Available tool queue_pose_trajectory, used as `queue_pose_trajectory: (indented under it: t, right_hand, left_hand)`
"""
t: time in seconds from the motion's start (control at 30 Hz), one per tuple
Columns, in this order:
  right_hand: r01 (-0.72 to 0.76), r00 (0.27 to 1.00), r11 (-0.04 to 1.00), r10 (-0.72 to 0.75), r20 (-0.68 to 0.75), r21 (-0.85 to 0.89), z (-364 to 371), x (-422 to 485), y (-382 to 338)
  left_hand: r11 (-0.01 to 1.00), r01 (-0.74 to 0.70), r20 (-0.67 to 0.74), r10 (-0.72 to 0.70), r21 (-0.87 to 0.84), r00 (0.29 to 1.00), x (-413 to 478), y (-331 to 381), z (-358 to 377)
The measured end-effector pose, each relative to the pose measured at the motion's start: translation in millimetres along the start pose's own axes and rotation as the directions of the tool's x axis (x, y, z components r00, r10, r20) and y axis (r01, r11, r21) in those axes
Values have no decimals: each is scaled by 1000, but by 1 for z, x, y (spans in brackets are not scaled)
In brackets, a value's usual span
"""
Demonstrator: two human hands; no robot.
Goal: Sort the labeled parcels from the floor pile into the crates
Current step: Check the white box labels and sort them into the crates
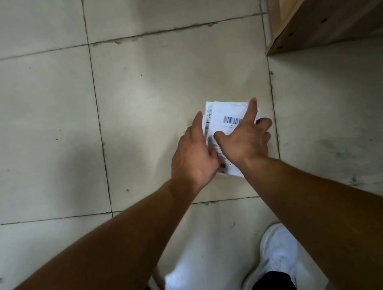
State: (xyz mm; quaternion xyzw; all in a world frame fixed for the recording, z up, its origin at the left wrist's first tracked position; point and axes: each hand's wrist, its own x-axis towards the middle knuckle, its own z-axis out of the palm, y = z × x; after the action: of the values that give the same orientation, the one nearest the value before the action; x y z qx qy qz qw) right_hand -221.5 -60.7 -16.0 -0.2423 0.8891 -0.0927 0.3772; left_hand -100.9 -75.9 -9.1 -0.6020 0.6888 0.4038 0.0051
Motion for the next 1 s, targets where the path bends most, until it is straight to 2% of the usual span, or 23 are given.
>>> queue_pose_trajectory:
  t: [0.13,0.27,0.33,0.43,0.57,0.67,0.77,0.87,1.0]
  right_hand:
    - [30,999,997,-32,-25,-74,-27,3,15]
    - [27,994,998,-21,104,-64,-23,-4,16]
    - [6,992,999,0,124,-49,-11,-6,10]
    - [14,995,996,-6,95,-90,3,-8,2]
    - [68,996,986,-57,75,-153,8,-12,4]
    - [100,995,988,-96,38,-118,-6,-14,4]
    - [118,990,987,-125,-68,-105,-37,-8,16]
    - [61,986,993,-75,-149,-98,-67,1,39]
    - [44,982,996,-58,-178,-83,-91,2,65]
  left_hand:
    - [999,41,-8,-41,8,999,7,13,-1]
    - [991,93,-38,-97,-94,995,10,26,11]
    - [979,136,-48,-145,-151,988,12,23,15]
    - [959,138,-25,-149,-246,989,8,11,11]
    - [985,63,-25,-68,-163,997,3,-5,3]
    - [970,151,-51,-163,-190,985,-2,-1,-2]
    - [970,194,-129,-213,-148,968,-2,9,2]
    - [966,222,-180,-244,-133,953,4,24,17]
    - [940,307,-189,-331,-147,925,13,49,46]
